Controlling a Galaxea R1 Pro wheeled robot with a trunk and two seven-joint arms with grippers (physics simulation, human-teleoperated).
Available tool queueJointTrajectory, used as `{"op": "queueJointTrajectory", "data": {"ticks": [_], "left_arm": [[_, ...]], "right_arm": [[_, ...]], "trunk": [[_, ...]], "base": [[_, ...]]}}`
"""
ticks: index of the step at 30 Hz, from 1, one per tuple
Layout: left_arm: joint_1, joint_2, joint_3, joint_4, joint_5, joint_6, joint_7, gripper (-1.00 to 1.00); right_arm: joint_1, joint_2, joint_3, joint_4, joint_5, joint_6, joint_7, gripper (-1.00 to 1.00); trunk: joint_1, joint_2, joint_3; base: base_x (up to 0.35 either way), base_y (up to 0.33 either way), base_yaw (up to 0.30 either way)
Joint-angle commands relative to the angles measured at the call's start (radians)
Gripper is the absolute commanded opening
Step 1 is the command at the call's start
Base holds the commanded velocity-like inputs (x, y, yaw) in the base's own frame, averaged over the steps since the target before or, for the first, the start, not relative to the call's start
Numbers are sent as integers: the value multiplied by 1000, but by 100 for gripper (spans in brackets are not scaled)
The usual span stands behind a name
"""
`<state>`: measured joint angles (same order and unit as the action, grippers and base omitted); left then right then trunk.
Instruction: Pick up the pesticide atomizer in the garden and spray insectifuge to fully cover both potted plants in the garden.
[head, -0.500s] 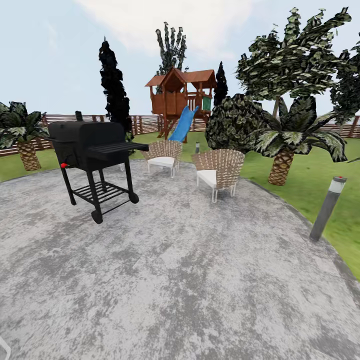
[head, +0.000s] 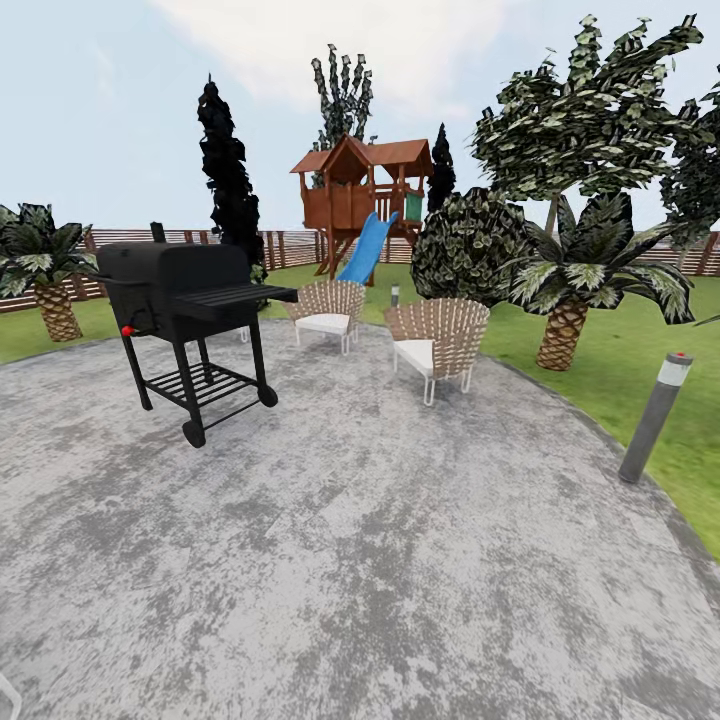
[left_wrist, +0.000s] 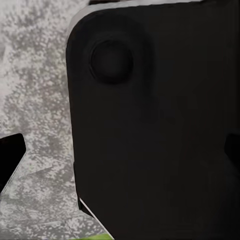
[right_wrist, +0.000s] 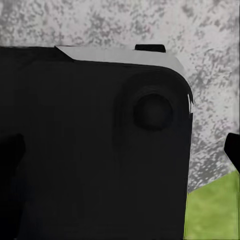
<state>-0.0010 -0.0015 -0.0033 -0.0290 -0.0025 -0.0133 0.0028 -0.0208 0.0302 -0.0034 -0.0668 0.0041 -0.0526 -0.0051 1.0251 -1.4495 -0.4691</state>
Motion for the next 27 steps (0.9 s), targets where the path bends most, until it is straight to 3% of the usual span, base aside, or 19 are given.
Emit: {"op": "queueJointTrajectory", "data": {"ticks": [1, 6, 13, 14, 20, 27], "left_arm": [[0, 1, 0, -6, 0, -7, 0, 100], [-1, 5, 2, -34, -1, -35, 1, 100], [-37, 28, 4, -74, 0, -74, 2, 100], [-92, 29, 4, -167, 0, -287, 2, 100], [-165, 31, 4, -215, 1, -290, 2, 100], [-177, 31, 4, -258, 1, -290, 1, 100]], "right_arm": [[-1, -6, -1, -5, 0, -9, 0, 100], [-1, -34, -1, -33, 1, -37, -1, 100], [-2, -39, -3, -73, -1, -76, -1, 100], [-2, -39, -3, -371, -1, -409, -1, 100], [-3, -56, -3, -455, -1, -409, 0, 100], [-14, -61, -3, -454, 3, -409, 1, 100]], "trunk": [[0, 0, -1], [0, 0, -1], [0, 0, -1], [0, 0, -1], [0, 0, -1], [0, 0, -1]], "base": [[0, 0, 0], [0, 0, 0], [0, 0, 0], [0, 0, 0], [0, 0, 0], [0, 0, 0]]}}
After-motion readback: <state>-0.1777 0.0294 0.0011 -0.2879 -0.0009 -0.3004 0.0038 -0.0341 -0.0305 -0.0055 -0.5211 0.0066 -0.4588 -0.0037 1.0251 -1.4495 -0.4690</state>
